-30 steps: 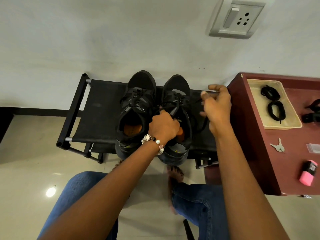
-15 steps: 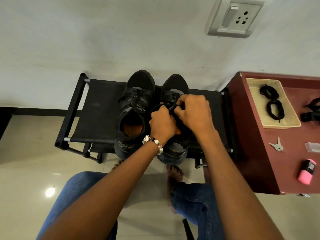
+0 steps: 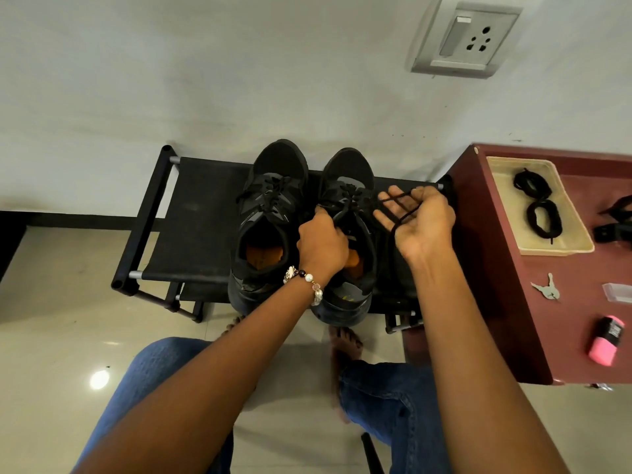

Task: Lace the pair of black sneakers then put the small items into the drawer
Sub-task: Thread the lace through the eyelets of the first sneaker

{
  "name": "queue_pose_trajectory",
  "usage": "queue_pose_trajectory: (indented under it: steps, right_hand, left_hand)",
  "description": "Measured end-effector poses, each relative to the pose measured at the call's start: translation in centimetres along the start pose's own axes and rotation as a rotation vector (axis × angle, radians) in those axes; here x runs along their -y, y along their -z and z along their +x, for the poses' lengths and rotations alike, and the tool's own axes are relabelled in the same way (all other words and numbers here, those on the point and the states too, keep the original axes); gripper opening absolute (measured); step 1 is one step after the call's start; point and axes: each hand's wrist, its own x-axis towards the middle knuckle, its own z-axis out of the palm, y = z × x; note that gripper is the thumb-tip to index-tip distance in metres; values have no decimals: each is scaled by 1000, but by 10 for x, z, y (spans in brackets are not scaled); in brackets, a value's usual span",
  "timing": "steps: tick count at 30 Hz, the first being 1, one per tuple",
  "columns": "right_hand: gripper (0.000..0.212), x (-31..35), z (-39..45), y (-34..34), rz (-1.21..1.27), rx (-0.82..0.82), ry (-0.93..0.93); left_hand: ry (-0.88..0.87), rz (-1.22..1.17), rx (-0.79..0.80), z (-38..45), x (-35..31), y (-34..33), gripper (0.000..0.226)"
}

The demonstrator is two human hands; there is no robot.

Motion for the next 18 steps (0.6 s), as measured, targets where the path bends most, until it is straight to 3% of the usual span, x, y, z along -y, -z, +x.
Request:
queue_pose_trajectory:
  steps: [3, 5, 8, 10, 14, 18]
  right_hand:
    - [30, 1, 0, 0, -569, -39, 434]
    - [37, 5, -4, -1, -1101, 142, 703]
    - [36, -1, -13, -7, -1524, 471, 654]
    - [38, -11, -17, -10, -1618, 460, 685]
    - [21, -23, -15, -14, -1697, 258, 897]
    - [6, -18, -14, -10, -1415, 207, 772]
  left_hand:
    - [-12, 6, 8, 0, 0, 1, 36]
    - [-16, -6, 8, 1, 0, 1, 34]
    - [-25, -13, 8, 1, 1, 1, 30]
    - [-28, -19, -3, 1, 1, 1, 27]
    - [-36, -36, -21, 1, 2, 1, 26]
    - [-26, -19, 1, 3, 3, 1, 31]
